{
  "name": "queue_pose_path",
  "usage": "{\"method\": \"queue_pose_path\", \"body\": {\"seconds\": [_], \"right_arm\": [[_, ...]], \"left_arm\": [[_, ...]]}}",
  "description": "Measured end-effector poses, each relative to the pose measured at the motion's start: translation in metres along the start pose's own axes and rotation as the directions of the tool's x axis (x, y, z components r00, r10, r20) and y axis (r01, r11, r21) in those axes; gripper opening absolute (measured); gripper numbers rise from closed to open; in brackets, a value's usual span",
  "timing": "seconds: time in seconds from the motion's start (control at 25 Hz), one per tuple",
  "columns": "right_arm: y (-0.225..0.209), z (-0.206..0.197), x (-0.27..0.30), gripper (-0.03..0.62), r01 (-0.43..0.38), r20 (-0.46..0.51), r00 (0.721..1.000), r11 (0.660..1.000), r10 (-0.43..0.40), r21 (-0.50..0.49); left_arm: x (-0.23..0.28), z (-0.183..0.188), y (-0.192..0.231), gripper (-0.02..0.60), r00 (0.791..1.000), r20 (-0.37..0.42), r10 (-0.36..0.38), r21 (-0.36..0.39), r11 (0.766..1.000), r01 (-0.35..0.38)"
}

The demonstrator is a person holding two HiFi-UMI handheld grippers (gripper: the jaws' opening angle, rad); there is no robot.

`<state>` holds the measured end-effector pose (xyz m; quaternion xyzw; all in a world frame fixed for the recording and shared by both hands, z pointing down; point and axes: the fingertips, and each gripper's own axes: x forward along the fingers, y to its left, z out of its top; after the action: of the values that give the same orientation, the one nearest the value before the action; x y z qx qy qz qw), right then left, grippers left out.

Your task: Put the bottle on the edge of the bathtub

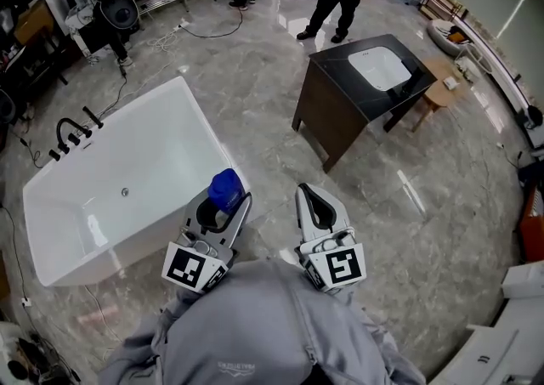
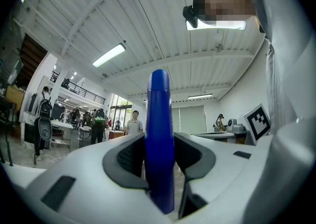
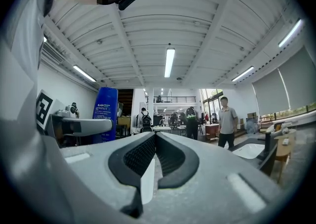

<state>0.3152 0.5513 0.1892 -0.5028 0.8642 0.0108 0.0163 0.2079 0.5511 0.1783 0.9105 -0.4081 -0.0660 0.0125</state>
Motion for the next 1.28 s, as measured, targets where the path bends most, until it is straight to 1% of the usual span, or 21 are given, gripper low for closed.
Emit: {"method": "queue_pose_path", "body": {"seconds": [0.28, 0.52, 0.68, 0.8, 0.92, 1.12, 1.28], "right_arm": [[0.008, 0.003, 0.022, 0.003, -0.02, -0.001, 1.0, 1.0, 0.019, -0.018], [0.016, -0.003, 0.039, 0.004, -0.003, -0.014, 1.0, 1.0, 0.003, -0.007], [0.022, -0.013, 0.046, 0.004, -0.001, -0.024, 1.0, 1.0, 0.001, -0.022], [0.019, -0.02, 0.054, 0.003, -0.01, -0.035, 0.999, 1.0, 0.01, -0.023], [0.013, -0.021, 0.068, 0.003, -0.025, -0.033, 0.999, 1.0, 0.024, -0.02], [-0.001, -0.026, 0.102, 0.004, -0.095, -0.027, 0.995, 0.995, 0.094, -0.023], [-0.03, -0.028, 0.139, 0.003, -0.148, -0.014, 0.989, 0.989, 0.148, -0.009]], "left_arm": [[-0.001, 0.004, 0.02, 0.152, 1.0, 0.001, 0.005, -0.004, 1.0, -0.005], [-0.009, -0.002, 0.042, 0.152, 1.0, -0.007, 0.002, -0.019, 1.0, -0.002], [-0.013, -0.009, 0.057, 0.152, 1.0, -0.015, 0.002, -0.012, 1.0, -0.003], [-0.013, -0.014, 0.066, 0.152, 1.0, -0.015, 0.02, -0.023, 1.0, -0.02], [-0.012, -0.016, 0.075, 0.152, 0.999, -0.015, 0.041, -0.018, 0.999, -0.041], [0.006, -0.021, 0.102, 0.152, 0.993, -0.006, 0.116, -0.019, 0.993, -0.116], [0.039, -0.02, 0.12, 0.152, 0.986, 0.005, 0.168, -0.007, 0.986, -0.168]]}}
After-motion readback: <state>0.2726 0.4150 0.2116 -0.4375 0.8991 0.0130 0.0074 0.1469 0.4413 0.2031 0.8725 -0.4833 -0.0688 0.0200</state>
